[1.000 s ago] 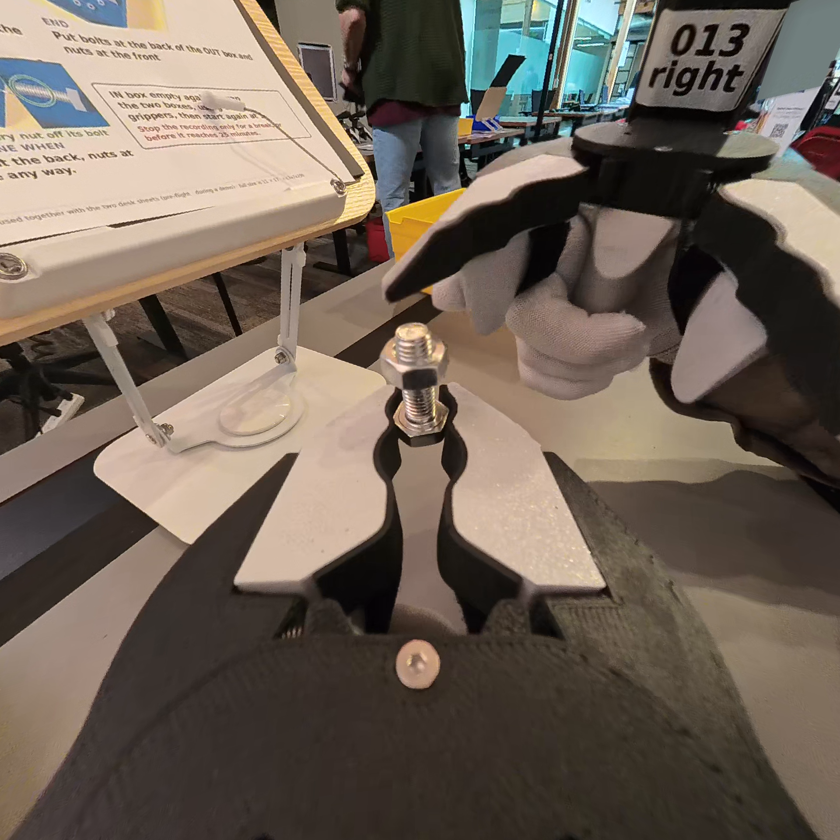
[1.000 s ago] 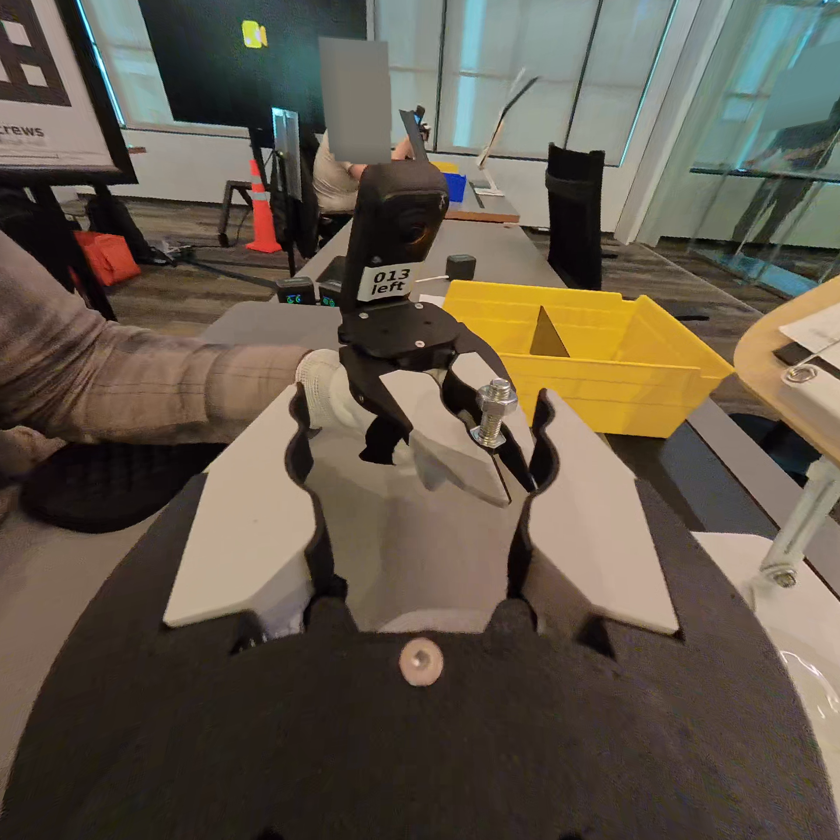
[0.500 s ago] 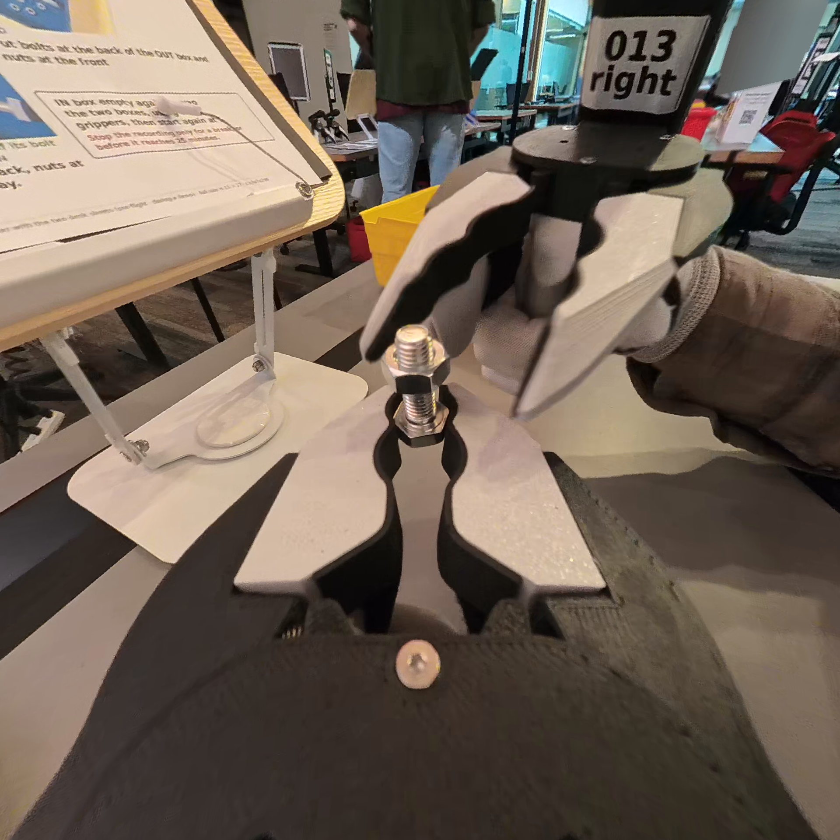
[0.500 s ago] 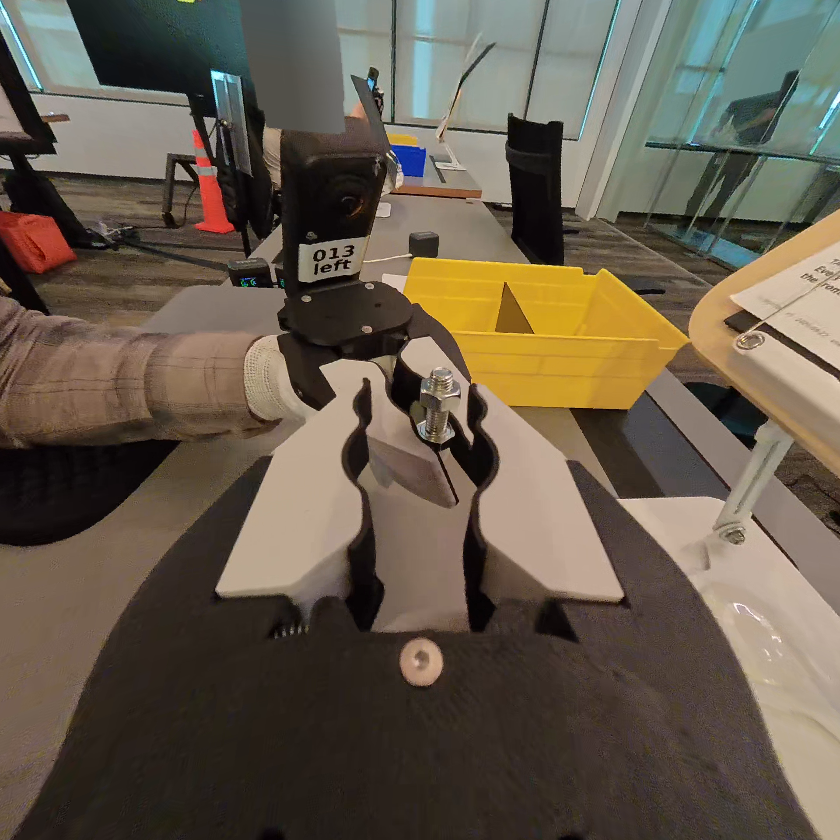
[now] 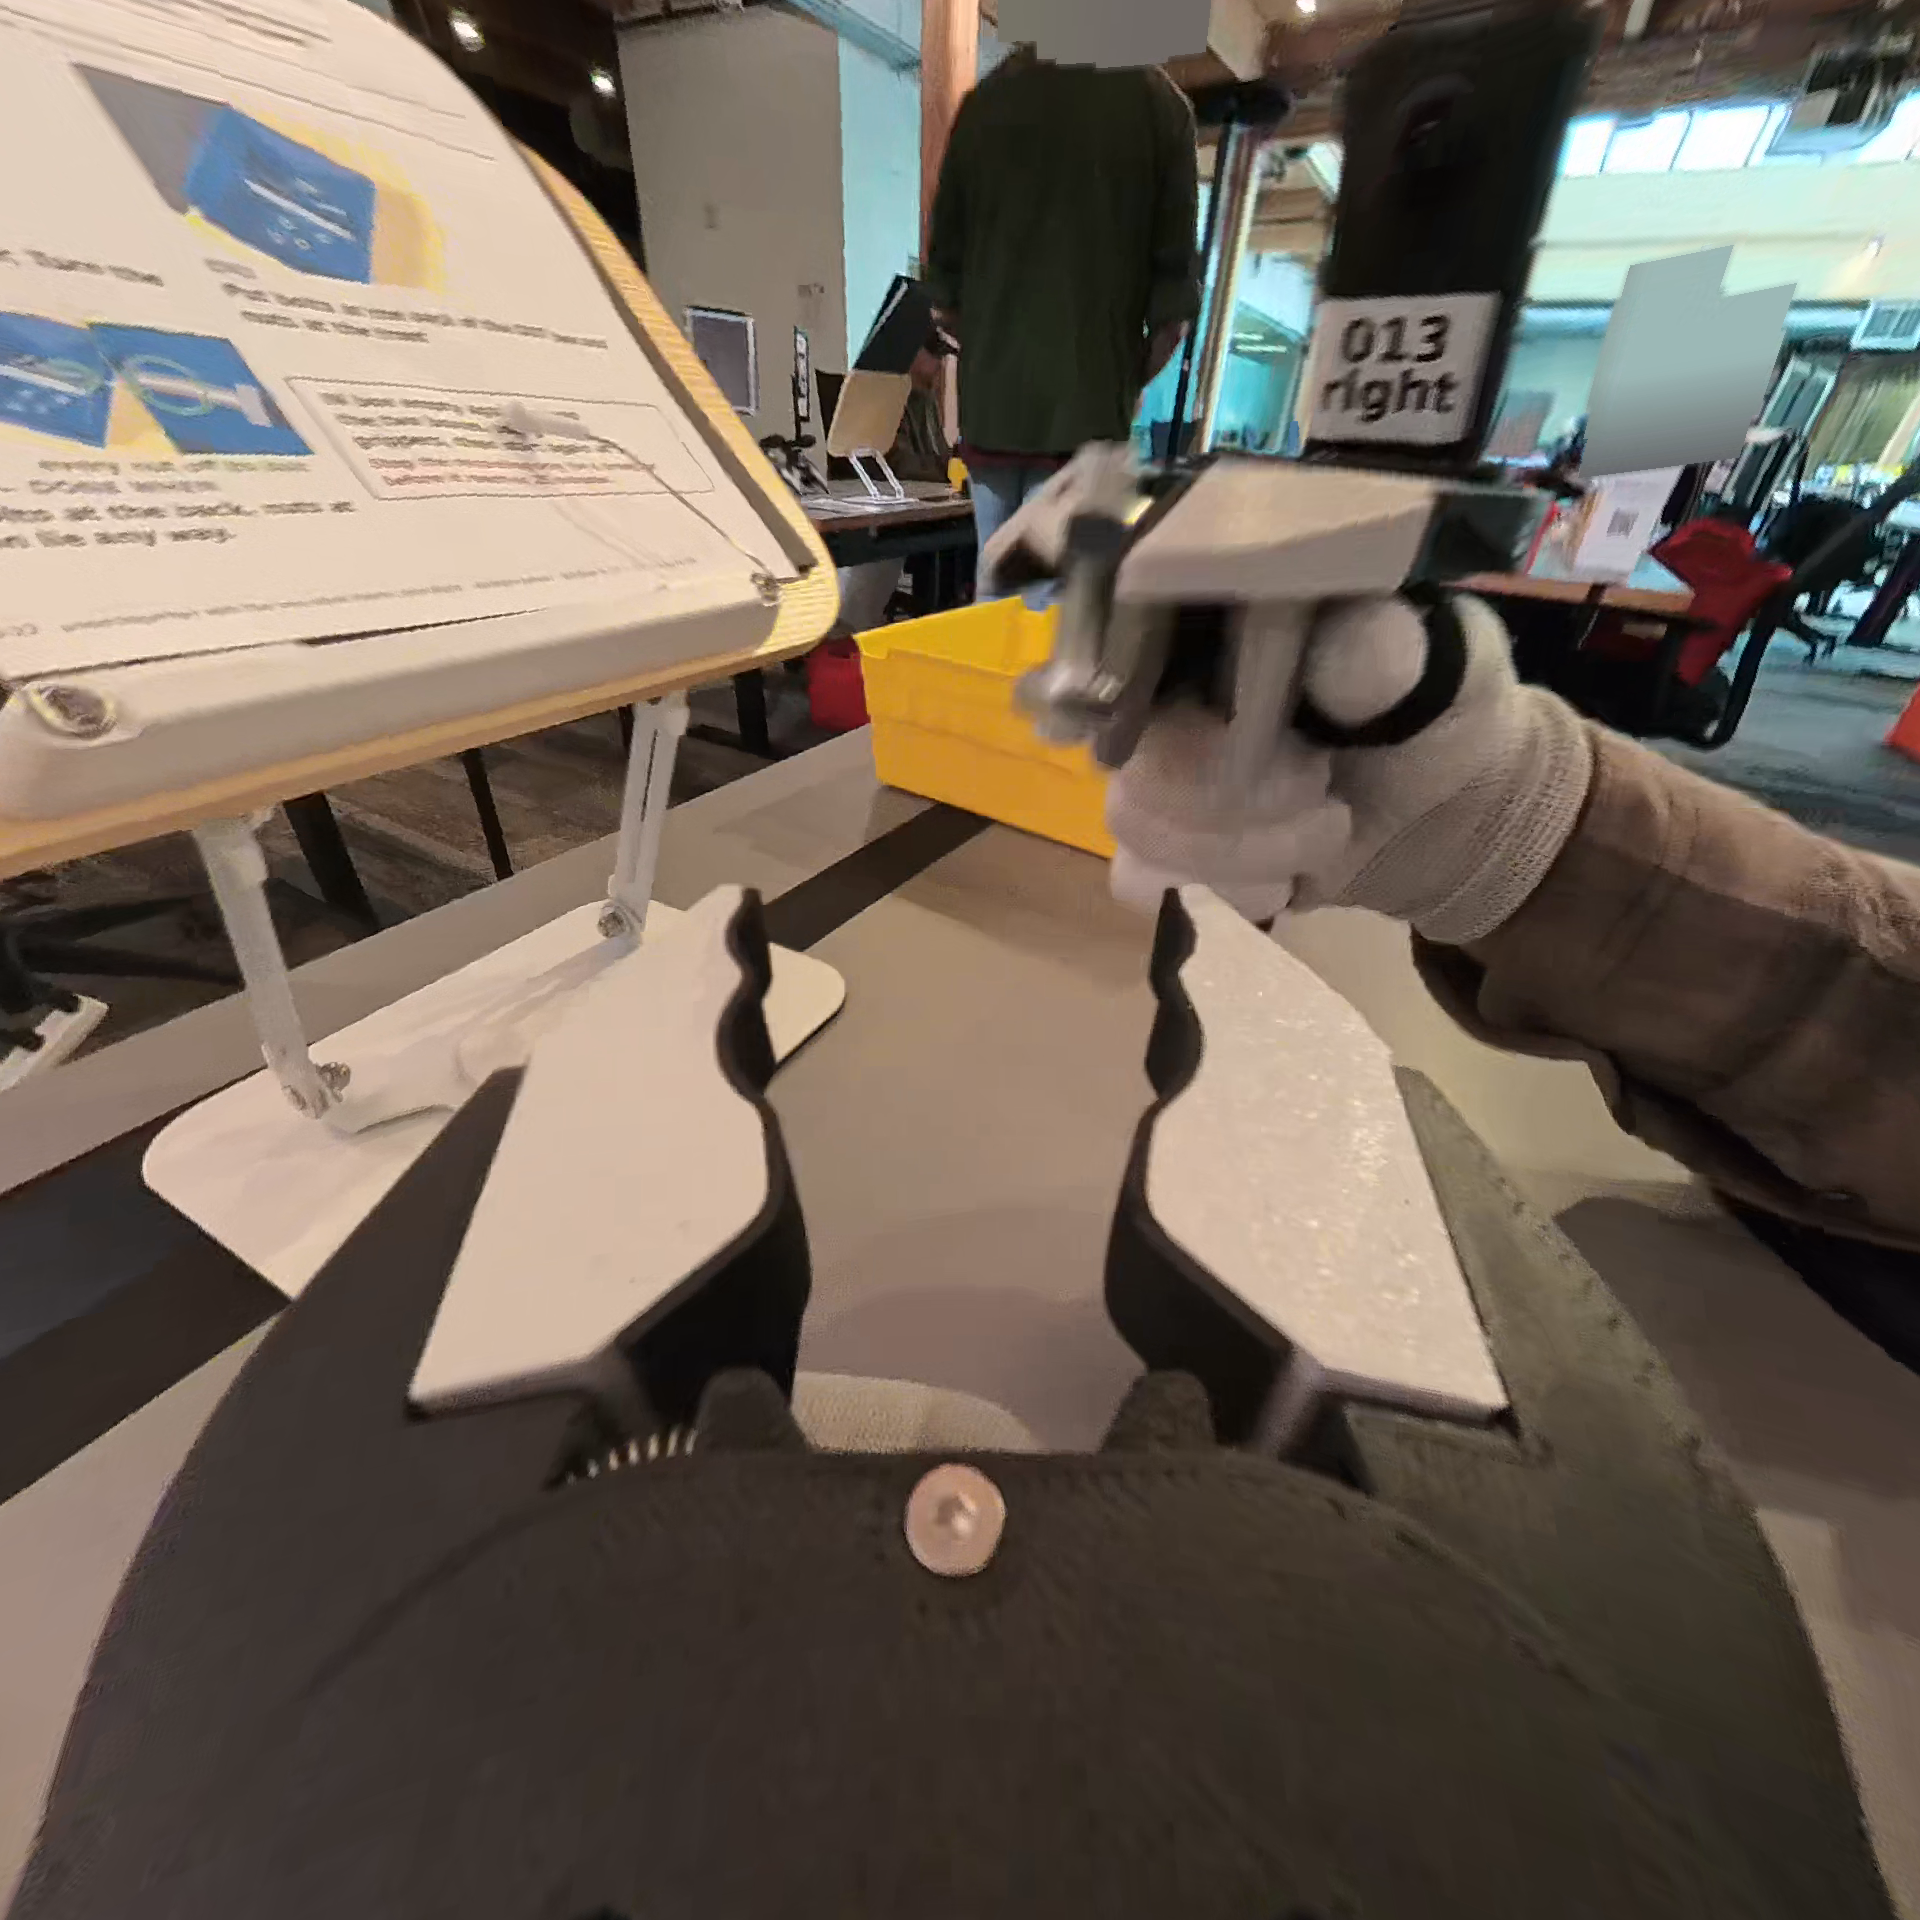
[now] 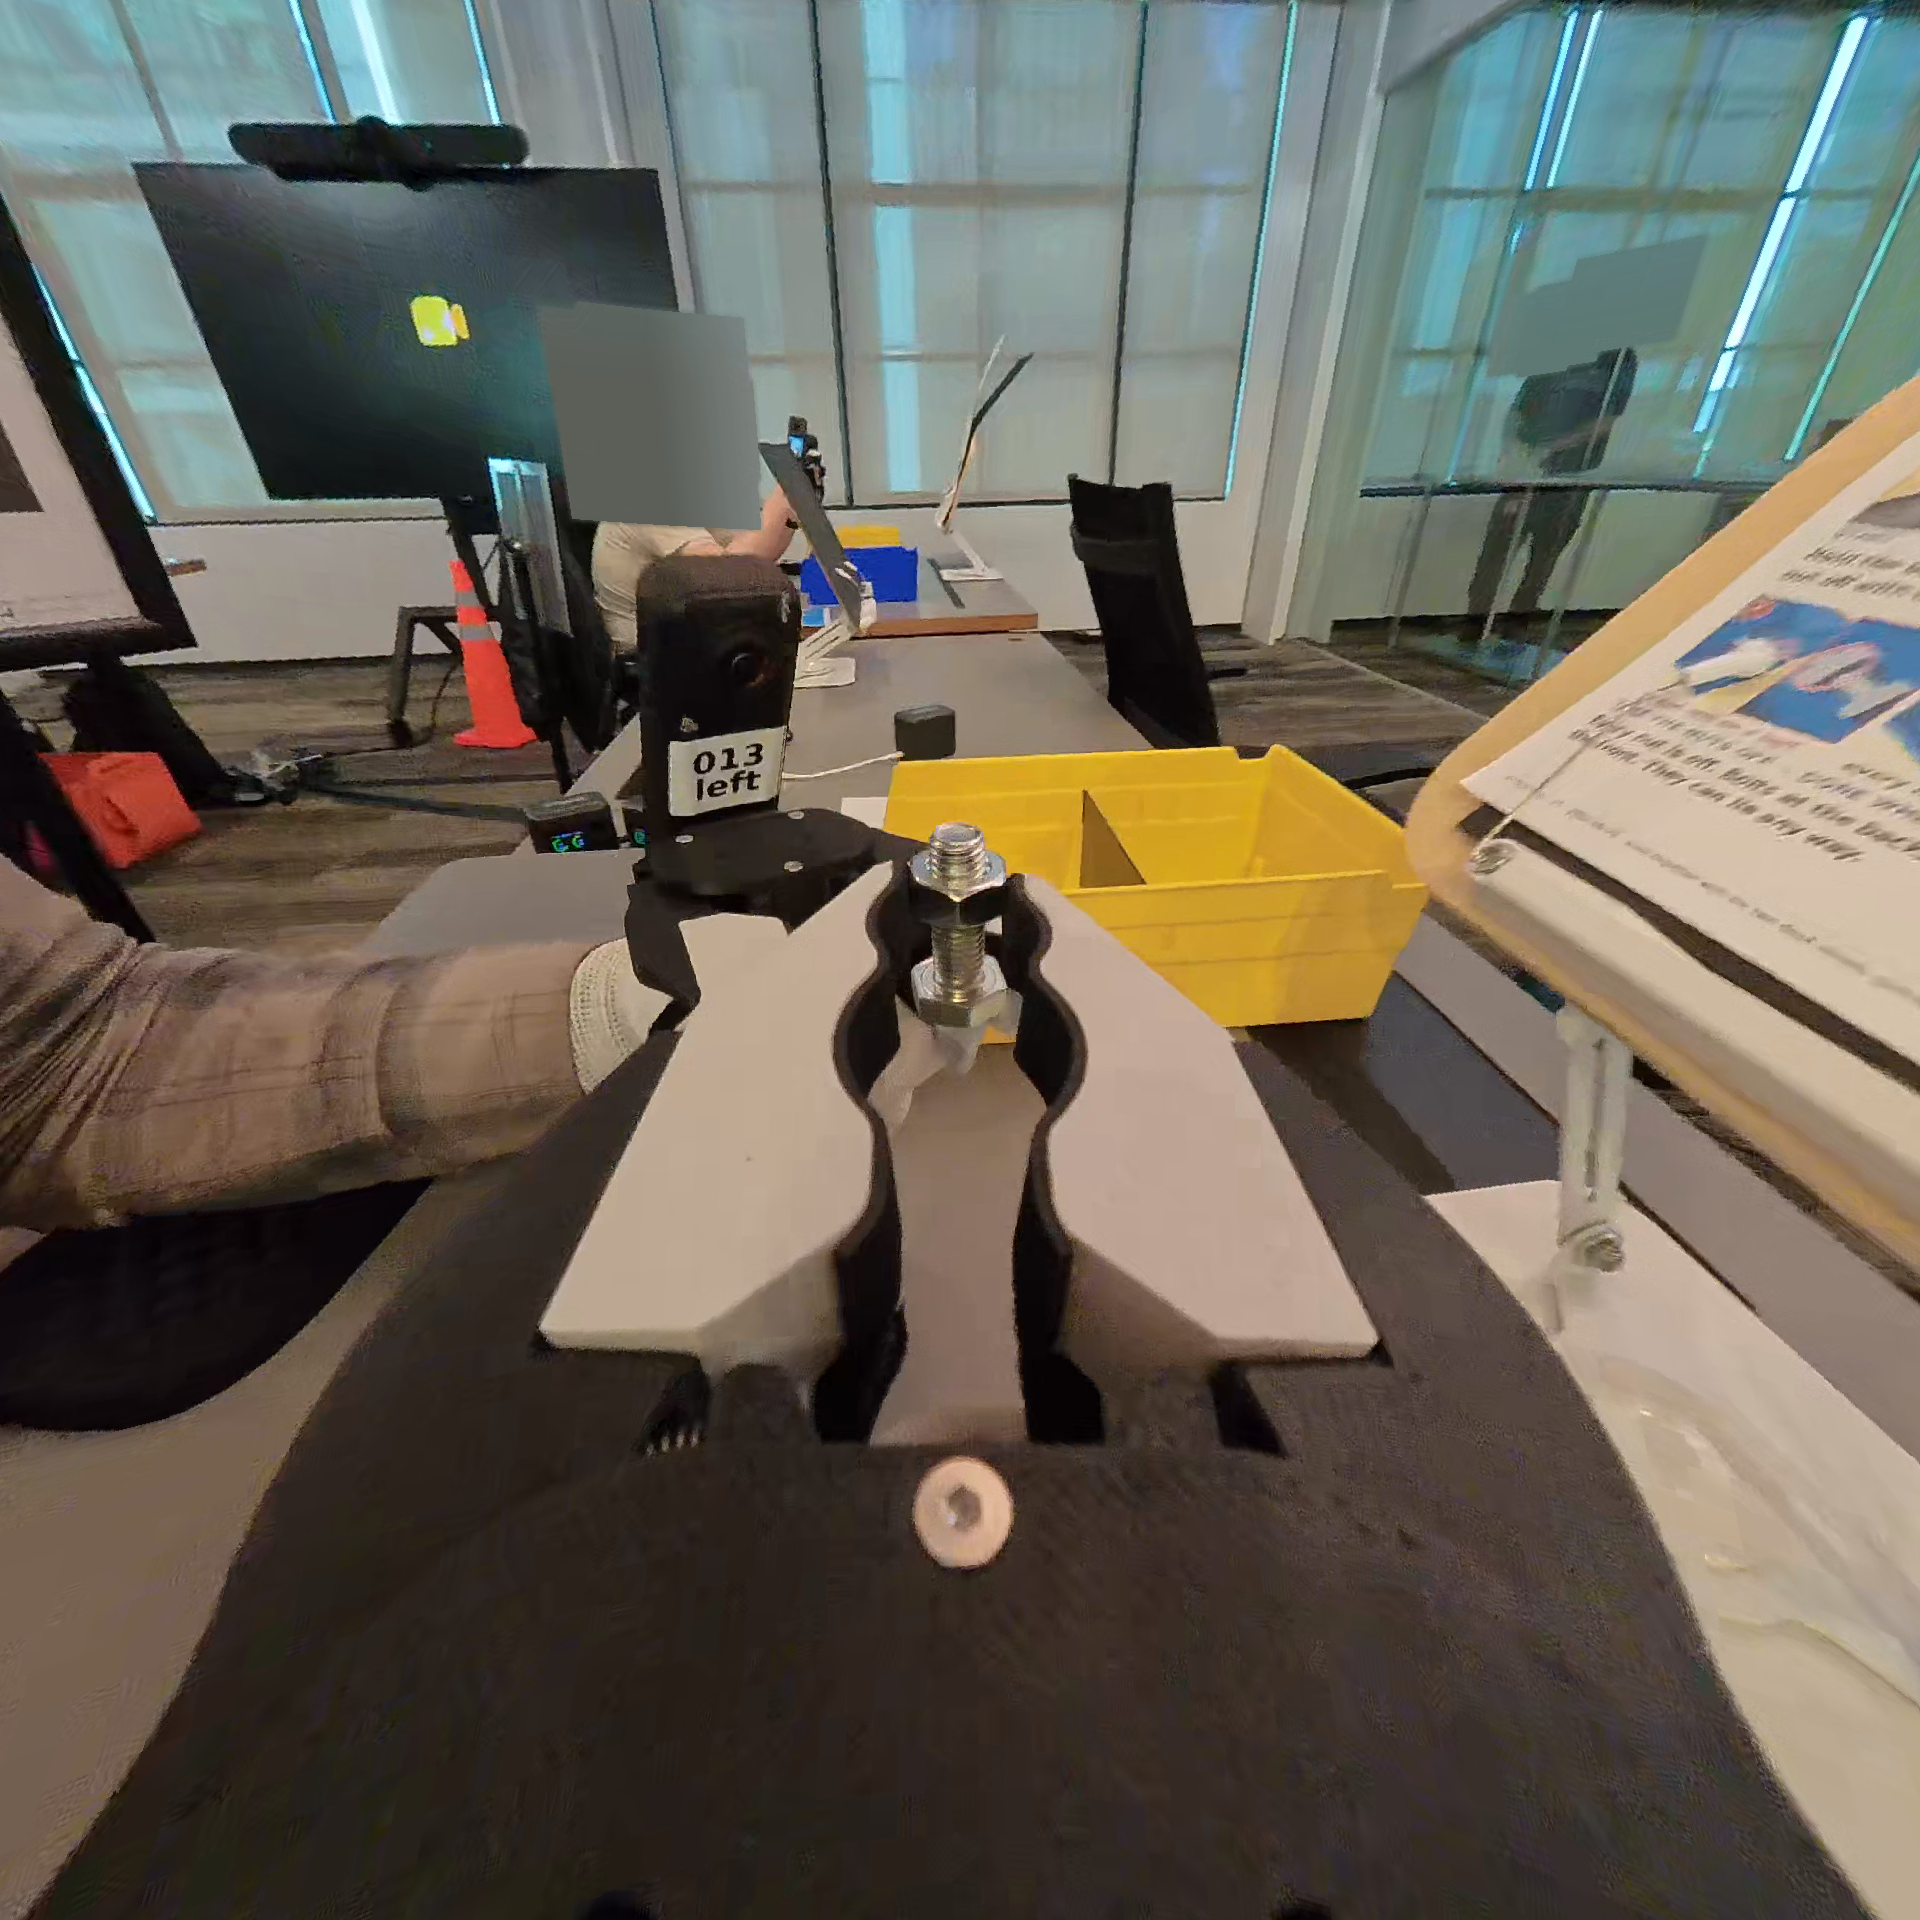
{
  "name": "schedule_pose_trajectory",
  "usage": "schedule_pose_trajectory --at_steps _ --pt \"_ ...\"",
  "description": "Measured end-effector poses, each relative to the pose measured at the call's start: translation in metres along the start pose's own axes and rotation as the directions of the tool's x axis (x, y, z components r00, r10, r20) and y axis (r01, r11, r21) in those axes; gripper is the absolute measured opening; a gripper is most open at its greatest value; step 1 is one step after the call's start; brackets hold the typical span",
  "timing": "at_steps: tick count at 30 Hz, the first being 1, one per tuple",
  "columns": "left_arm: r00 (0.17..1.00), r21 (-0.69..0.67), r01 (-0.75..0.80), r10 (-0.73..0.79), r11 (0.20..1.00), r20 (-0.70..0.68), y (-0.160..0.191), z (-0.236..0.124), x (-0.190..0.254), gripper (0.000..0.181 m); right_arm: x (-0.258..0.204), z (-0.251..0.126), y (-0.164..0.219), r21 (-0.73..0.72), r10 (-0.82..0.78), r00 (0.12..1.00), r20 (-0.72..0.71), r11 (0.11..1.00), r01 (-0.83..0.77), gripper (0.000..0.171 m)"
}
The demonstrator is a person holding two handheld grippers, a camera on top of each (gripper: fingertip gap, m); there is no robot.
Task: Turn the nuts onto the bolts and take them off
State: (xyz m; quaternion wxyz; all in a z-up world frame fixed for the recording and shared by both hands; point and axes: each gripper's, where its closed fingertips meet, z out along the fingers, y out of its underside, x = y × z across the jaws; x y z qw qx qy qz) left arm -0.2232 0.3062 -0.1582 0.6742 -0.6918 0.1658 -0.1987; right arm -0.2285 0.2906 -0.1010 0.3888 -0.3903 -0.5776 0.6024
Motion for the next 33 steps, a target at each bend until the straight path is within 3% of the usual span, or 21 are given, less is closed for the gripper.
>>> schedule_pose_trajectory --at_steps 2,4,5,8,12,15,18,23,27,29,33 --pt "0.999 0.003 0.018 -0.018 1.0 0.029 0.004 0.0 -0.007 0.056 0.009 -0.02 -0.02 0.008 -0.041 0.997 -0.07 0.999 0.042 0.016" --pt "0.999 0.0 0.018 -0.018 1.0 0.049 0.009 0.0 -0.012 0.008 0.018 -0.046 -0.041 0.001 -0.089 0.983 -0.16 0.996 0.09 0.015" --pt "0.997 -0.003 0.025 -0.025 1.0 0.071 0.011 0.0 -0.016 0.0 0.025 -0.062 -0.051 -0.008 -0.109 0.97 -0.22 0.994 0.11 0.016" --pt "0.997 -0.038 0.016 -0.013 0.999 0.071 0.021 0.002 -0.018 0.0 0.054 -0.122 -0.063 -0.087 -0.15 0.9 -0.409 0.988 0.125 0.015" --pt "0.997 -0.075 -0.011 0.017 0.997 0.08 0.027 0.007 -0.015 0.0 0.113 -0.223 -0.038 -0.311 -0.22 0.72 -0.658 0.95 0.006 0.016" --pt "0.992 -0.145 -0.068 0.082 0.987 0.096 0.041 0.014 -0.013 0.0 0.144 -0.294 -0.004 -0.473 -0.306 0.605 -0.735 0.871 -0.134 0.015" --pt "0.987 -0.207 -0.102 0.124 0.973 0.098 0.053 0.023 -0.007 0.005 0.162 -0.345 0.034 -0.541 -0.334 0.547 -0.768 0.795 -0.274 0.015" --pt "0.984 -0.277 -0.125 0.154 0.953 0.087 0.069 0.032 -0.002 0.034 0.178 -0.39 0.087 -0.599 -0.362 0.511 -0.78 0.666 -0.444 0.015" --pt "0.984 -0.284 -0.122 0.154 0.951 0.093 0.071 0.032 -0.004 0.035 0.185 -0.421 0.121 -0.641 -0.424 0.48 -0.768 0.508 -0.576 0.016" --pt "0.984 -0.287 -0.117 0.15 0.951 0.098 0.071 0.031 -0.006 0.034 0.183 -0.429 0.143 -0.638 -0.387 0.508 -0.77 0.426 -0.642 0.016" --pt "0.983 -0.305 -0.117 0.154 0.945 0.1 0.076 0.03 -0.008 0.034 0.183 -0.437 0.171 -0.634 -0.341 0.537 -0.772 0.346 -0.692 0.015"
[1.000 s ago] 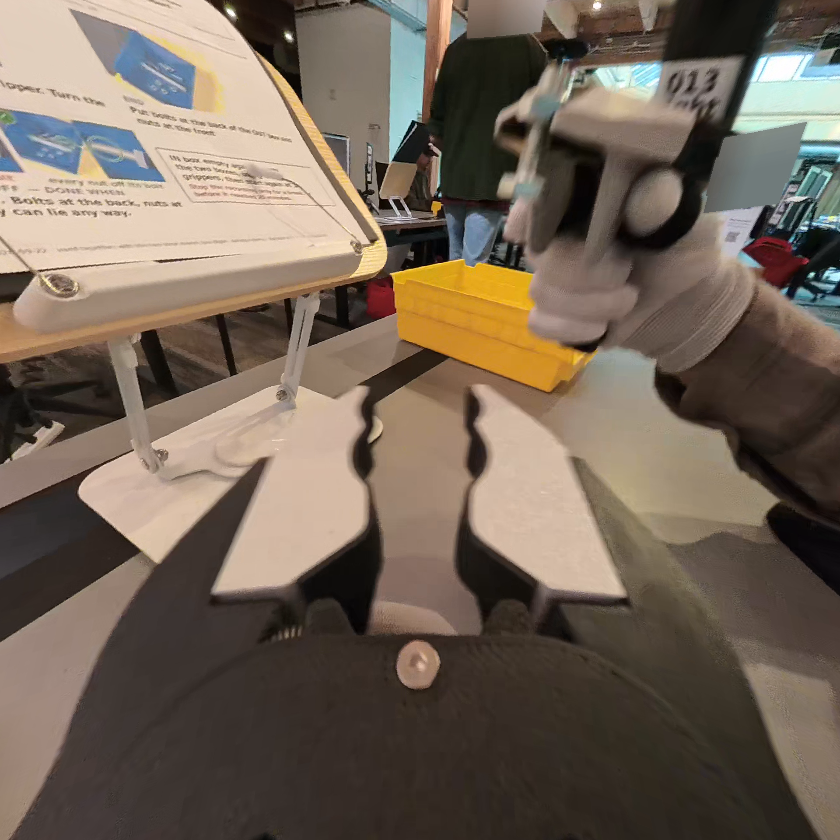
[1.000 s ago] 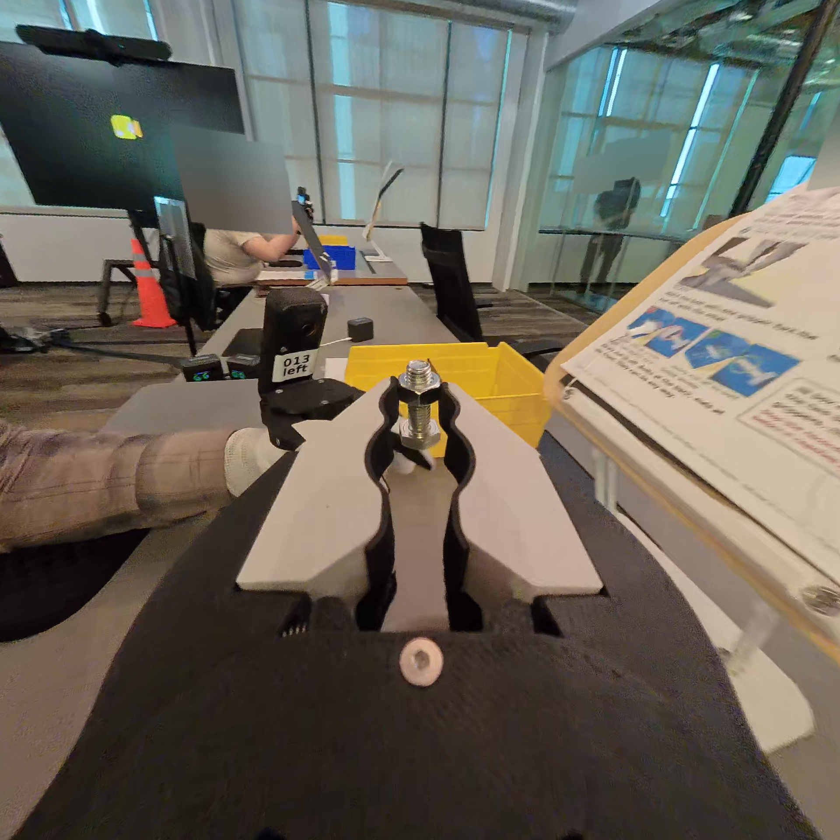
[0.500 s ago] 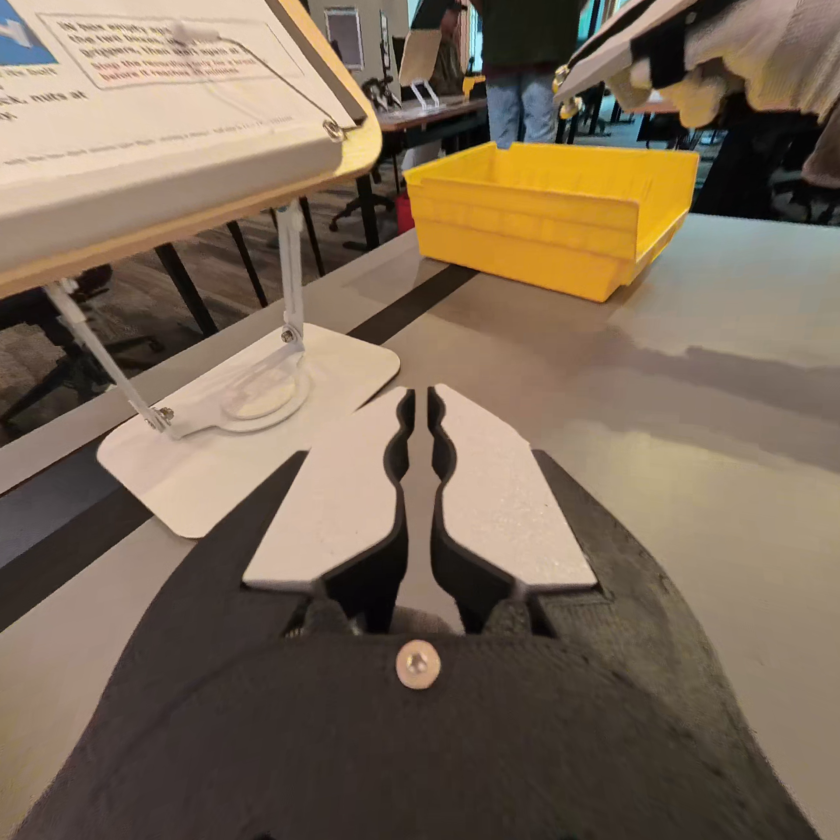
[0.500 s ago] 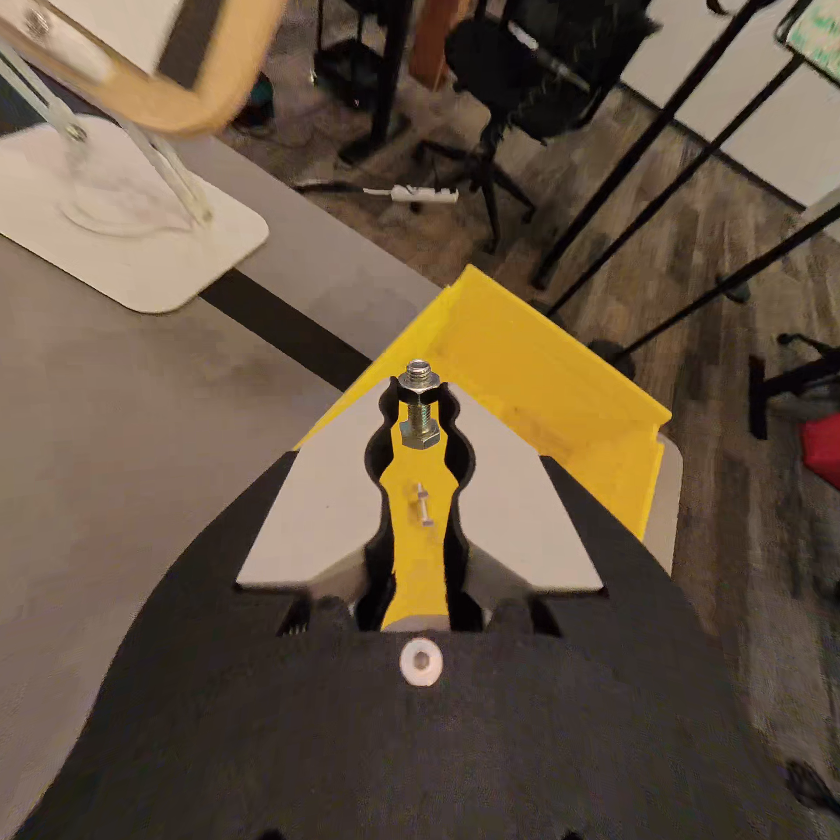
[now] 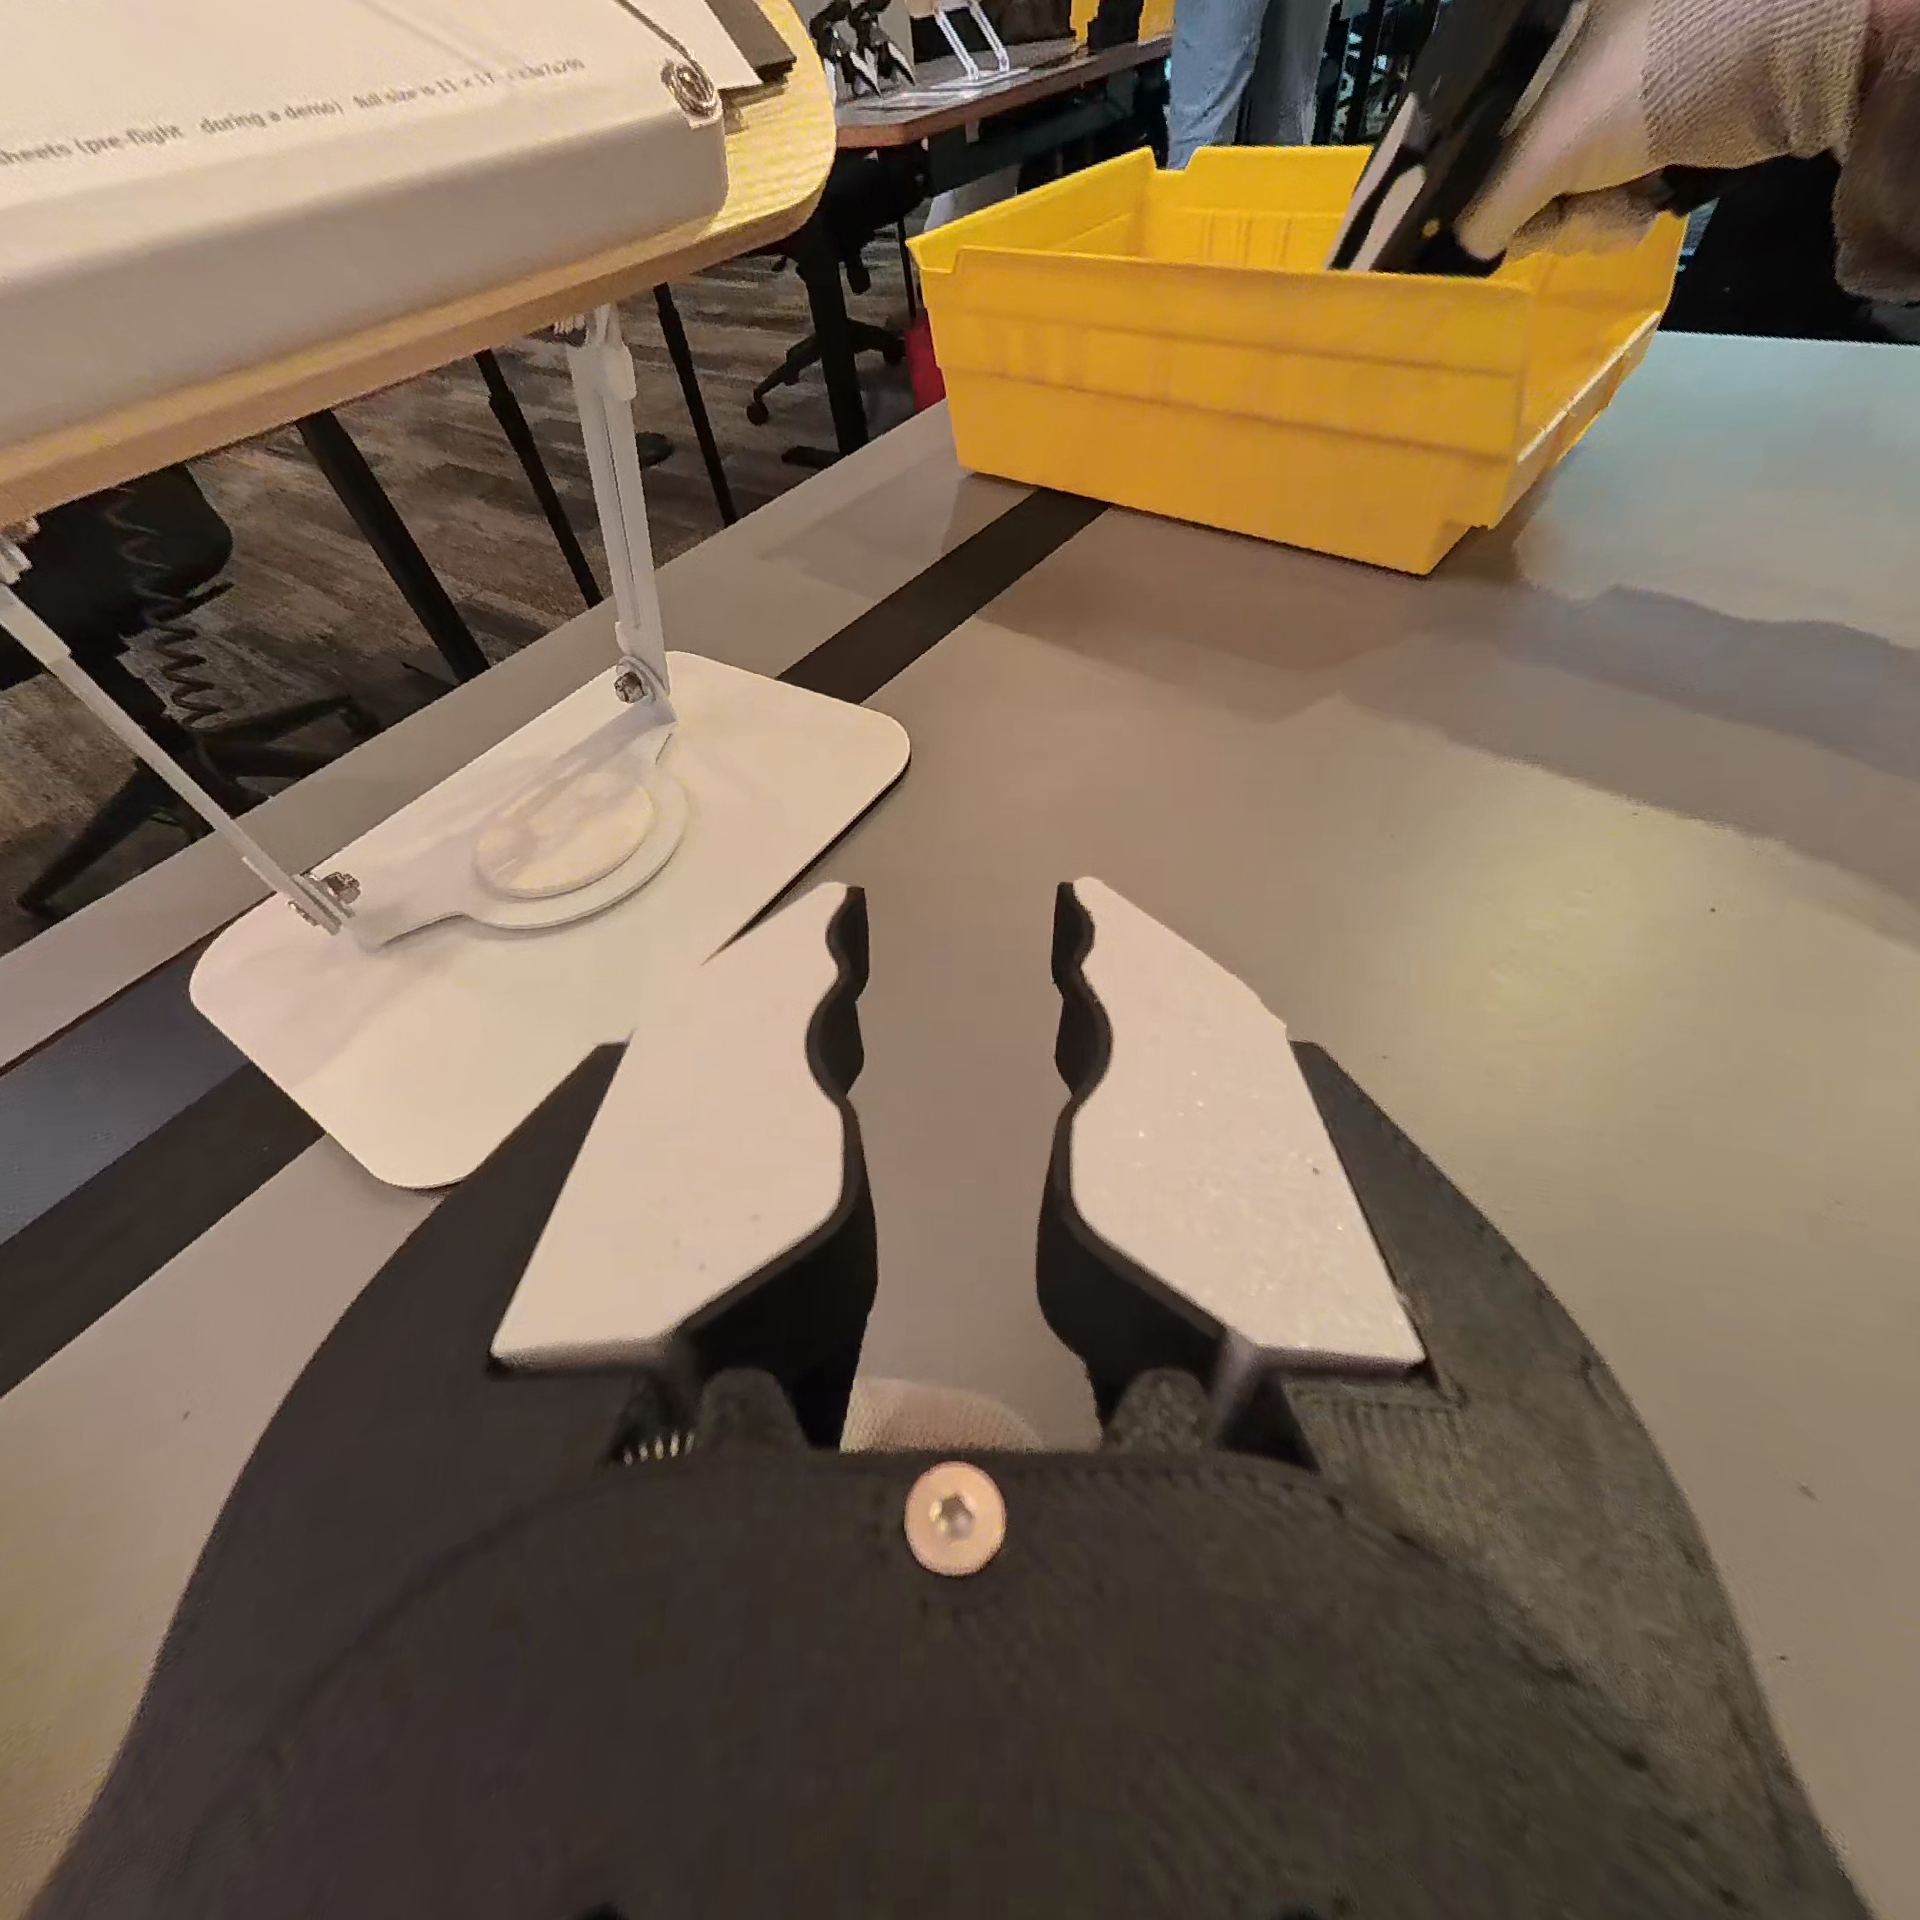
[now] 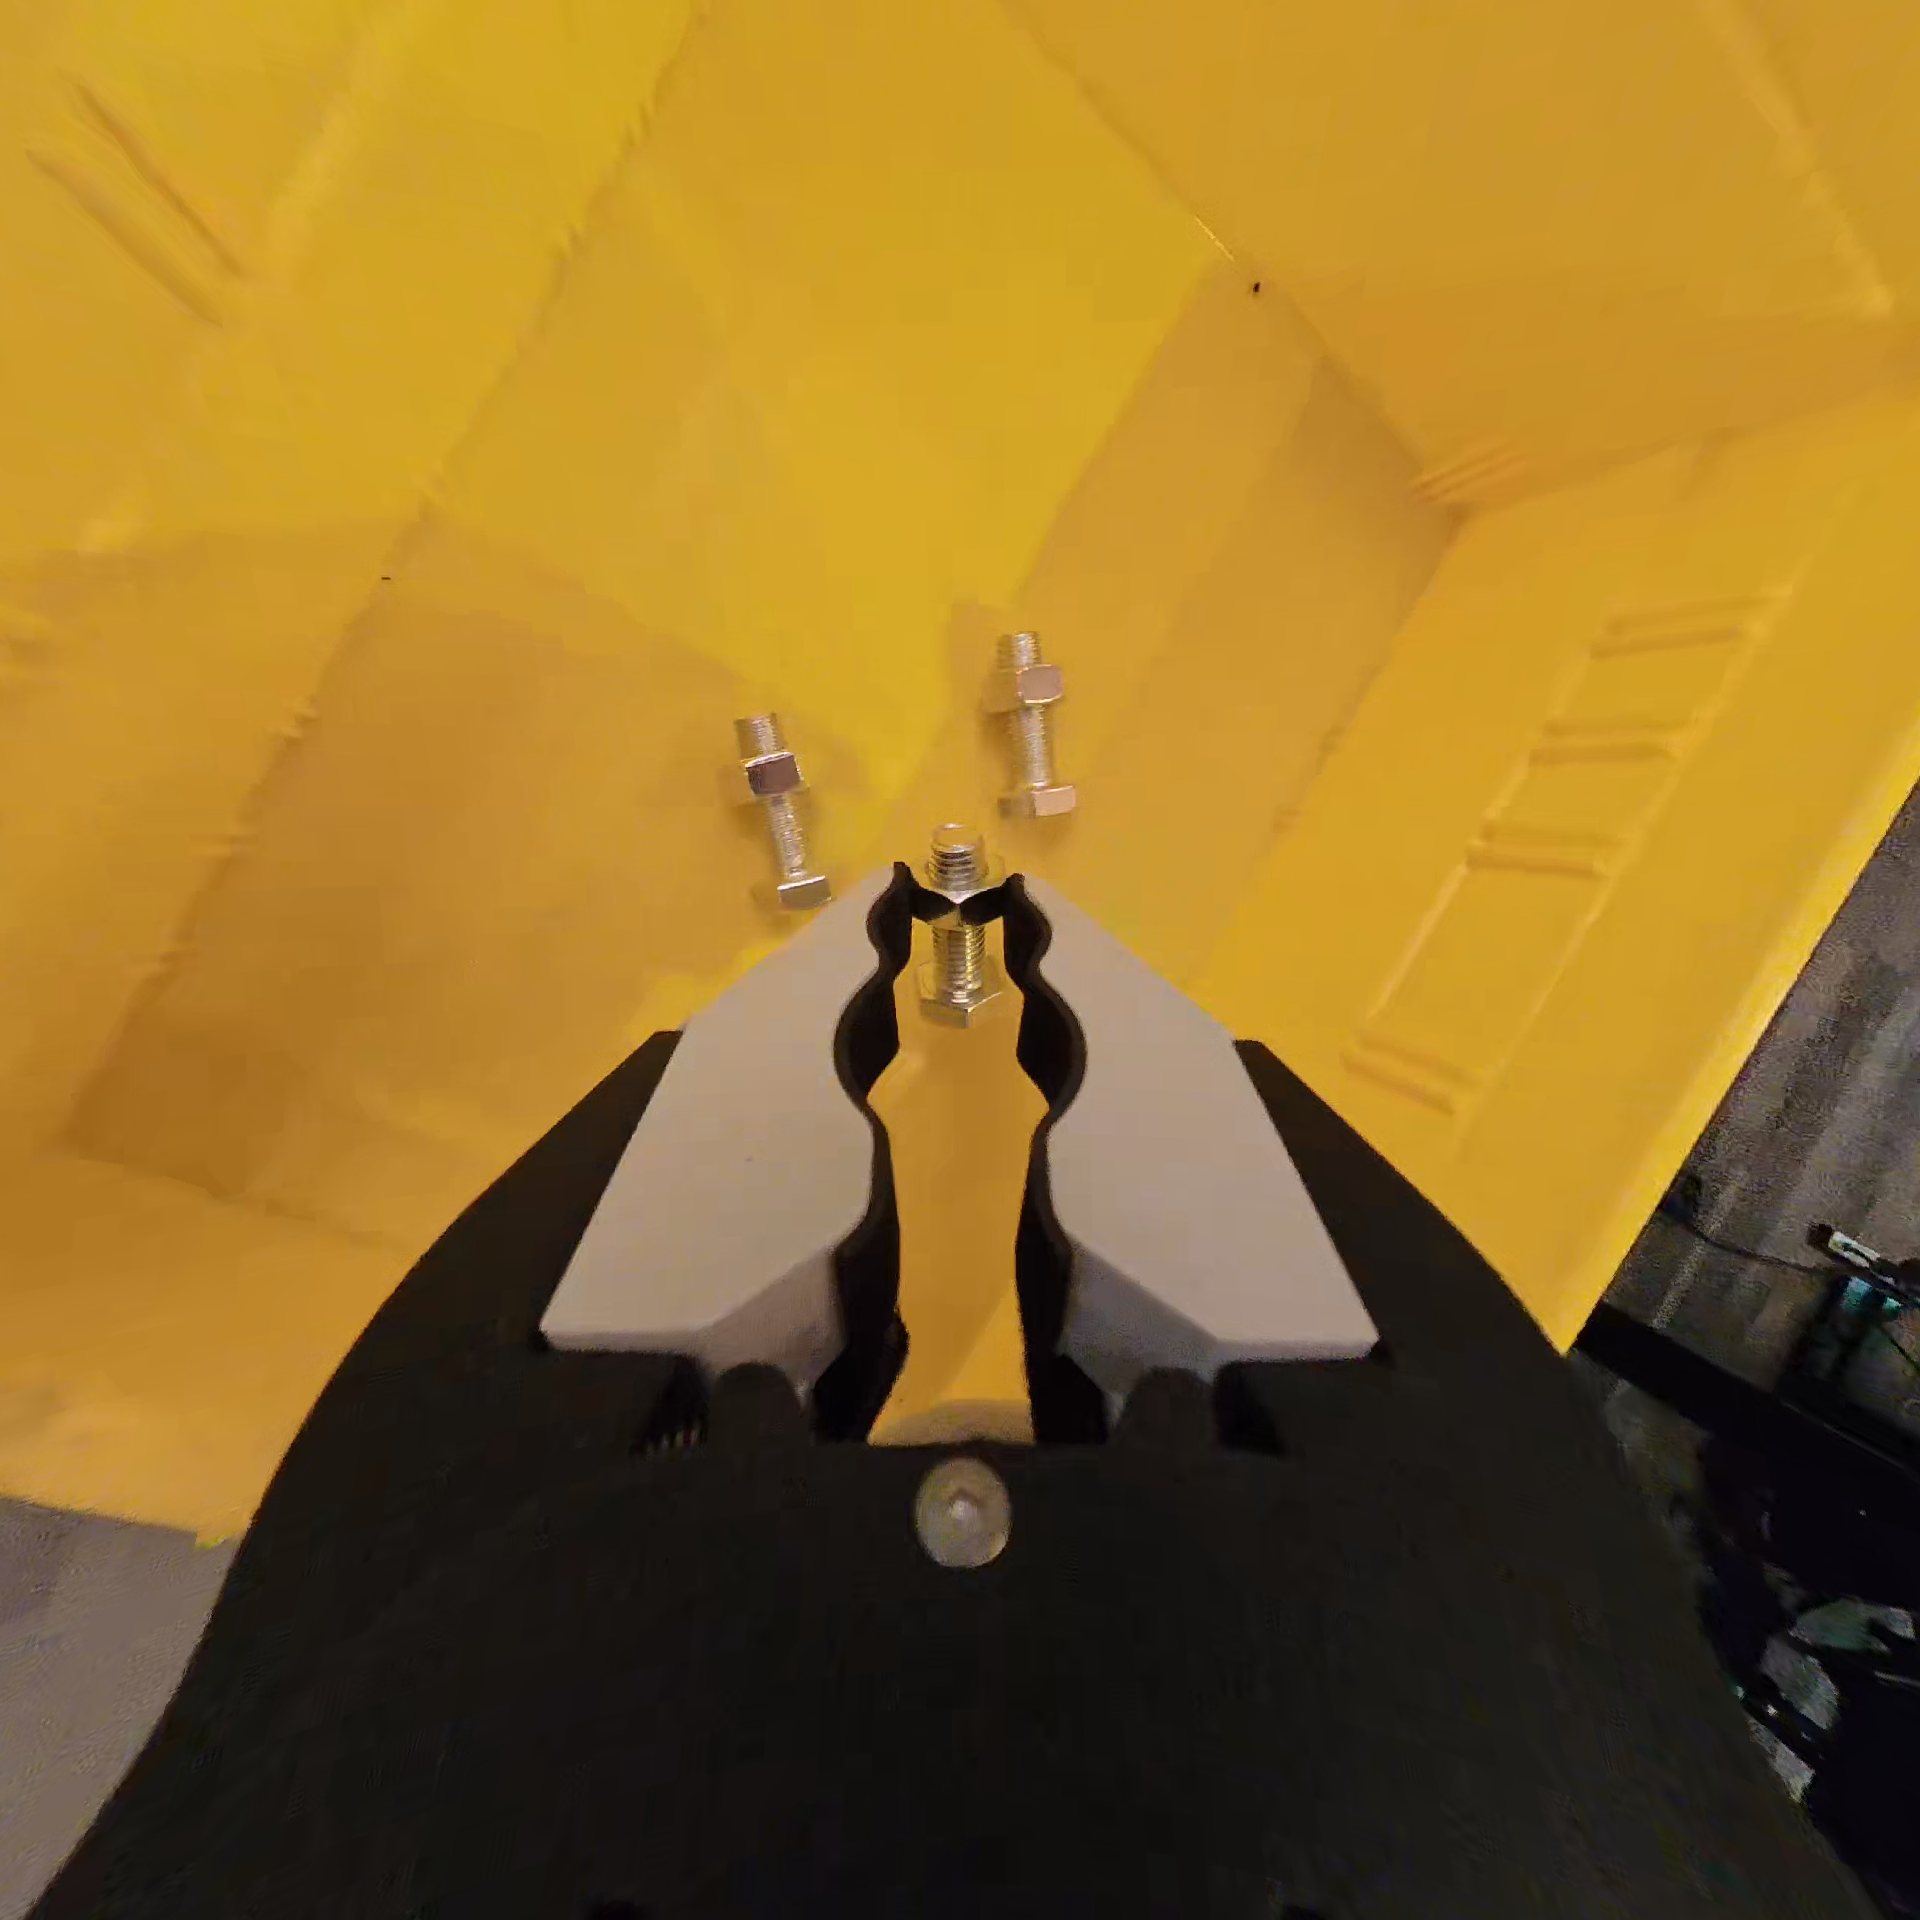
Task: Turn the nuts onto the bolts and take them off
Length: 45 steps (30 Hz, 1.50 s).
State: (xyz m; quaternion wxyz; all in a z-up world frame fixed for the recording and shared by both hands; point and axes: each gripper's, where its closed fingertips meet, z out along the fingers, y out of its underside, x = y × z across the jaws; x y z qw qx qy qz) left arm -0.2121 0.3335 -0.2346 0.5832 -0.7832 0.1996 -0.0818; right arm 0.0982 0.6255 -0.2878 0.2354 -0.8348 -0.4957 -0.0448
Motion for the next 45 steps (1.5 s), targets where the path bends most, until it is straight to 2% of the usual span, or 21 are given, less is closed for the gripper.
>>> schedule_pose_trajectory --at_steps 1,3,4,7,11,13,16,20,22,24,28,32,35,38,40,43,45 --pt "1.0 0.0 0.001 -0.001 1.0 0.0 0.0 0.0 0.0 0.034 0.001 0.004 0.002 -0.01 0.0 1.0 -0.007 1.0 0.0 0.015" --pt "1.0 -0.005 0.003 -0.003 1.0 -0.002 0.001 0.001 0.0 0.034 0.004 0.006 0.005 -0.031 0.007 1.0 -0.021 0.999 -0.008 0.045" --pt "1.0 -0.009 0.005 -0.005 1.0 -0.002 0.002 0.002 0.0 0.035 0.007 0.002 0.003 -0.023 0.001 0.999 -0.037 1.0 -0.002 0.05" --pt "1.0 -0.011 0.008 -0.008 1.0 -0.001 0.003 0.003 0.001 0.035 0.012 -0.034 -0.018 0.06 -0.002 0.997 -0.076 0.998 0.006 0.046" --pt "1.0 0.001 0.016 -0.016 1.0 0.005 0.0 0.006 0.001 0.034 -0.018 -0.13 -0.096 0.377 -0.03 0.993 -0.117 0.923 0.073 0.039" --pt "1.0 0.004 0.012 -0.012 1.0 0.011 -0.001 0.007 0.002 0.033 -0.051 -0.191 -0.14 0.563 -0.051 0.992 -0.119 0.819 0.11 0.037" --pt "1.0 0.002 0.004 -0.004 1.0 0.025 -0.003 0.01 0.004 0.032 -0.118 -0.277 -0.195 0.812 -0.105 0.991 -0.079 0.57 0.125 0.03" --pt "1.0 0.012 0.0 0.0 1.0 0.028 -0.008 0.013 0.01 0.029 -0.197 -0.337 -0.228 0.948 -0.219 0.975 0.027 0.314 0.045 0.024" --pt "0.999 0.012 -0.018 0.017 1.0 0.029 -0.009 0.013 0.012 0.029 -0.221 -0.345 -0.236 0.97 -0.259 0.962 0.09 0.243 -0.026 0.022" --pt "0.999 0.011 -0.007 0.007 1.0 0.038 -0.01 0.013 0.011 0.029 -0.235 -0.337 -0.24 0.975 -0.267 0.953 0.142 0.204 -0.088 0.017" --pt "0.999 0.047 -0.004 0.002 0.999 0.034 -0.017 0.009 0.009 0.029 -0.256 -0.301 -0.243 0.969 -0.328 0.934 0.142 0.239 -0.064 0.018" --pt "0.998 0.101 -0.01 0.004 0.995 0.065 -0.027 0.003 0.003 0.031 -0.267 -0.297 -0.248 0.97 -0.344 0.929 0.136 0.237 -0.055 0.018" --pt "0.993 0.179 -0.022 0.001 0.984 0.117 -0.045 -0.008 -0.004 0.035 -0.267 -0.289 -0.247 0.964 -0.329 0.943 0.048 0.264 0.043 0.018" --pt "0.982 0.272 0.007 -0.058 0.962 0.177 -0.072 -0.034 -0.021 0.043 -0.262 -0.294 -0.242 0.964 -0.325 0.945 0.029 0.259 0.06 0.019" --pt "0.969 0.301 -0.056 -0.02 0.952 0.245 -0.097 -0.062 -0.037 0.042 -0.255 -0.302 -0.237 0.968 -0.321 0.947 0.029 0.244 0.053 0.018" --pt "0.905 0.203 -0.245 0.149 0.948 0.4 -0.128 -0.11 -0.081 0.035 -0.242 -0.308 -0.23 0.971 -0.31 0.95 0.03 0.233 0.045 0.018" --pt "0.857 0.054 -0.348 0.294 0.936 0.423 -0.136 -0.136 -0.114 0.026 -0.234 -0.311 -0.227 0.974 -0.307 0.951 0.049 0.224 0.022 0.018"
